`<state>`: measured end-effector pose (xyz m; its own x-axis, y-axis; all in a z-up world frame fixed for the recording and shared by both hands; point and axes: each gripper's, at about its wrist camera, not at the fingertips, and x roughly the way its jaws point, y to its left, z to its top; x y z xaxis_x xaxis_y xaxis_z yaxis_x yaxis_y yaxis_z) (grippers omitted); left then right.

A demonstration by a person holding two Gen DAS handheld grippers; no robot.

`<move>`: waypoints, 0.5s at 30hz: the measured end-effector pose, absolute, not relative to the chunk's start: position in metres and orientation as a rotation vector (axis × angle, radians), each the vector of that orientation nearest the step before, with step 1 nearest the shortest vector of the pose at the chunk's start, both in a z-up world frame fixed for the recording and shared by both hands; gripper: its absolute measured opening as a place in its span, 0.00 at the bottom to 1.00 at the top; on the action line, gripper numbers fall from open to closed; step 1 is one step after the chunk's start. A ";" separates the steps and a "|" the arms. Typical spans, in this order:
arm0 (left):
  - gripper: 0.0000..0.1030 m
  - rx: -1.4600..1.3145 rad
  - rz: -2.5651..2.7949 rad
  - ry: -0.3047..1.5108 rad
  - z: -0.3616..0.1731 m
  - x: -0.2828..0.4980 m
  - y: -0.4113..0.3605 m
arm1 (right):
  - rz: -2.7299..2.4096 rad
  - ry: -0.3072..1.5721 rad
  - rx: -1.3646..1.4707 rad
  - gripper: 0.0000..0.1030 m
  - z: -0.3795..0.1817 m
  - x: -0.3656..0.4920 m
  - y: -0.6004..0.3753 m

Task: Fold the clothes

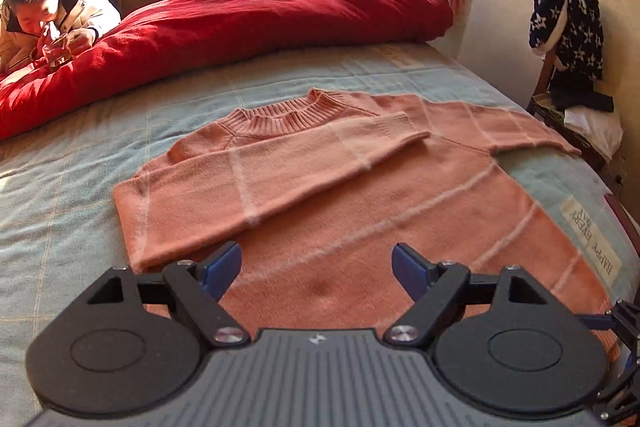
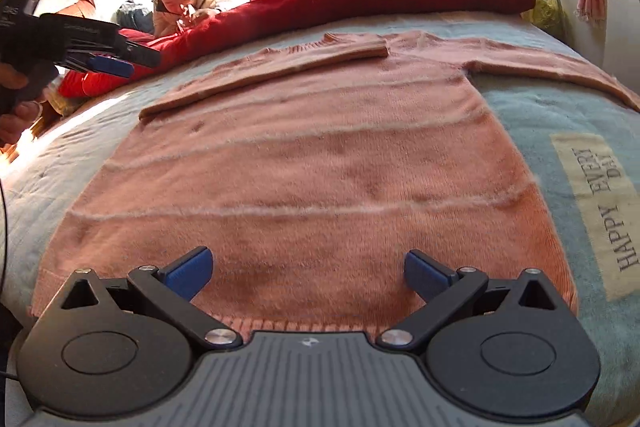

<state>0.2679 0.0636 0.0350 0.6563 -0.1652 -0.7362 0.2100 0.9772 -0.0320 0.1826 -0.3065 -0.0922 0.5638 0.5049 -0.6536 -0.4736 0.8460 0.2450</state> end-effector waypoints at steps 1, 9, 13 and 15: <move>0.81 0.072 -0.217 0.837 0.029 0.260 0.059 | 0.572 0.782 0.038 1.00 -0.099 0.181 -0.307; 0.81 0.080 -0.185 0.889 -0.037 0.190 0.050 | 0.527 0.713 -0.106 1.00 -0.108 0.167 -0.291; 0.85 0.059 -0.143 0.841 -0.055 0.155 0.052 | 0.516 0.697 -0.091 1.00 -0.110 0.164 -0.293; 0.86 0.026 -0.128 0.831 -0.055 0.142 0.055 | 0.515 0.684 -0.101 1.00 -0.112 0.163 -0.293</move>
